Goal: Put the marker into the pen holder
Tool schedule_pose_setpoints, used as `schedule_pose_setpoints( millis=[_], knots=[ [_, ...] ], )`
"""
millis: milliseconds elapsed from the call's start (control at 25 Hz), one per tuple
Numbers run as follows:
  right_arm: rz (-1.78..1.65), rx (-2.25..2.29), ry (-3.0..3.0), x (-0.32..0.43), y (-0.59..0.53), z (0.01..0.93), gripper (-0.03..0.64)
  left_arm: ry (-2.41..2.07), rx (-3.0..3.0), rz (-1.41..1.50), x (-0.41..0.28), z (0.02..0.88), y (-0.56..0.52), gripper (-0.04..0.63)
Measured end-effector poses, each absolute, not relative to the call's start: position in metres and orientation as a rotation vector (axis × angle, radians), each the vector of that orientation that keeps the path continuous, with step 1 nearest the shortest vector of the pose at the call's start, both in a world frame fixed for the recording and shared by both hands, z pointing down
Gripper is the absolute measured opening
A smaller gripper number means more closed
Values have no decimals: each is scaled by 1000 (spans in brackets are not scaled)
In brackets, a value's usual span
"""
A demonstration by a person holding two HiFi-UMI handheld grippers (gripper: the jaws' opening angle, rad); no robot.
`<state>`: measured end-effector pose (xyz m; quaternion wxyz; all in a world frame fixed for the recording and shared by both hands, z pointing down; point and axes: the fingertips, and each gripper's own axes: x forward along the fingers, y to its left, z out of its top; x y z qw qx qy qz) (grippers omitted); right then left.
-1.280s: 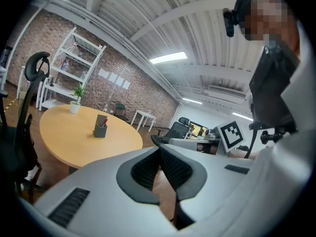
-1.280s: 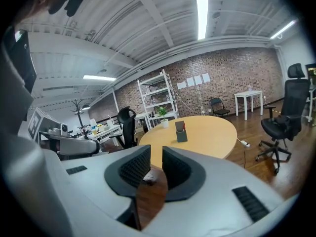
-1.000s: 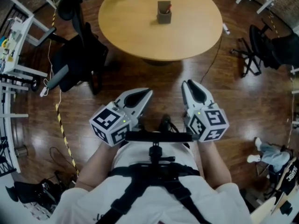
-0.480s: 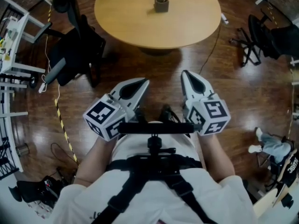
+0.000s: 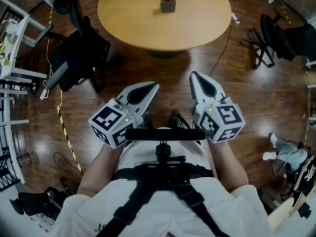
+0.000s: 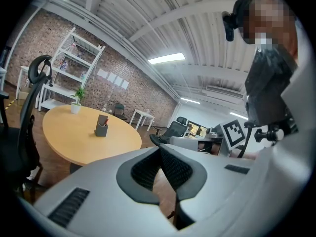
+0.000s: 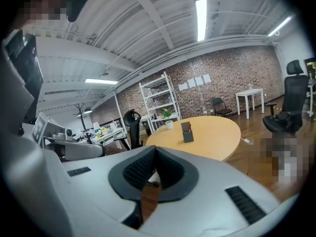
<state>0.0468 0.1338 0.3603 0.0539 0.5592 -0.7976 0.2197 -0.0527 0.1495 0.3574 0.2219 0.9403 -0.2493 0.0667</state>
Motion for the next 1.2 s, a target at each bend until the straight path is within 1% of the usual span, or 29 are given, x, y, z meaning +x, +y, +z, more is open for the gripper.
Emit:
schedule_pose_setpoints(
  millis=[1200],
  knots=[
    [522, 1661, -2385, 40, 121, 355, 0, -691, 2592, 163, -56, 355, 139, -5]
  ],
)
